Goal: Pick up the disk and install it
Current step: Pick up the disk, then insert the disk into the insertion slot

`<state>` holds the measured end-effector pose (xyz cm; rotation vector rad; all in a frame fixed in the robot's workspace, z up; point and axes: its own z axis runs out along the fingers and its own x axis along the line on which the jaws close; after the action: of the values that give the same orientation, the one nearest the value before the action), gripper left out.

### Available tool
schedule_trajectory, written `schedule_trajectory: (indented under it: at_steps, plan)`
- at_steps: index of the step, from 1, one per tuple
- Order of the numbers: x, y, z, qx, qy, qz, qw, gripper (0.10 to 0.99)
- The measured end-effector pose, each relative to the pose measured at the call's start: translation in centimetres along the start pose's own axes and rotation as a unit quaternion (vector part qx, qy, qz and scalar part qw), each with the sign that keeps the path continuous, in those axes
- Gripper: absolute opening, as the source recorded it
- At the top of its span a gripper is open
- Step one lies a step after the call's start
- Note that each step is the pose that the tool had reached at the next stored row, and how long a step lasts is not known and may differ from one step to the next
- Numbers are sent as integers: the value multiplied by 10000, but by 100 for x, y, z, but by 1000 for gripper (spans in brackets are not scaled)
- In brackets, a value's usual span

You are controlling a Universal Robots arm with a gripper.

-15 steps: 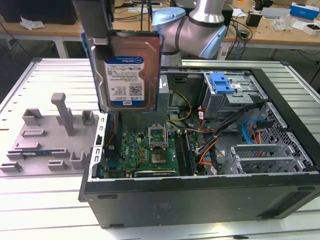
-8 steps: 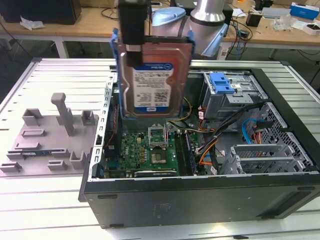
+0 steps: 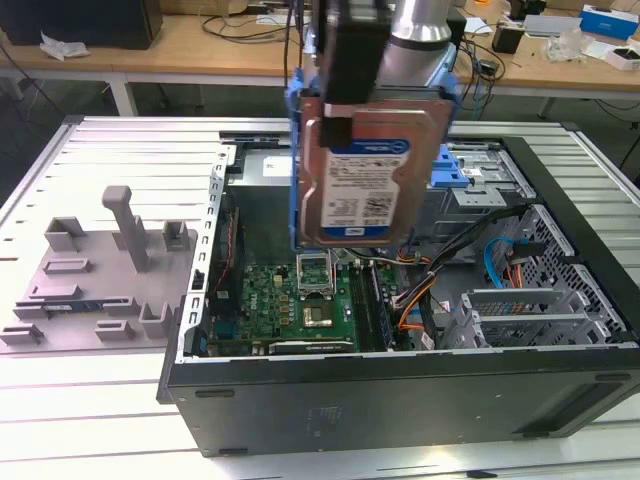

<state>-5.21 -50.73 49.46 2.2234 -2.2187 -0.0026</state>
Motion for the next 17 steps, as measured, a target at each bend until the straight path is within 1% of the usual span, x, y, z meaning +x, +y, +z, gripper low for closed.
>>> schedule_trajectory:
  at_steps: [1, 3, 4, 5, 10, 17]
  plan:
    - [17, -47, 0, 0, 0, -1, 10000, 365]
    - [61, -184, 0, 0, 0, -1, 10000, 365]
    - [77, -226, 0, 0, 0, -1, 10000, 365]
    - [84, -246, 0, 0, 0, 0, 10000, 365]
    - [88, -273, 4, 0, 0, 0, 10000, 365]
    - [88, -277, 5, 0, 0, 0, 10000, 365]
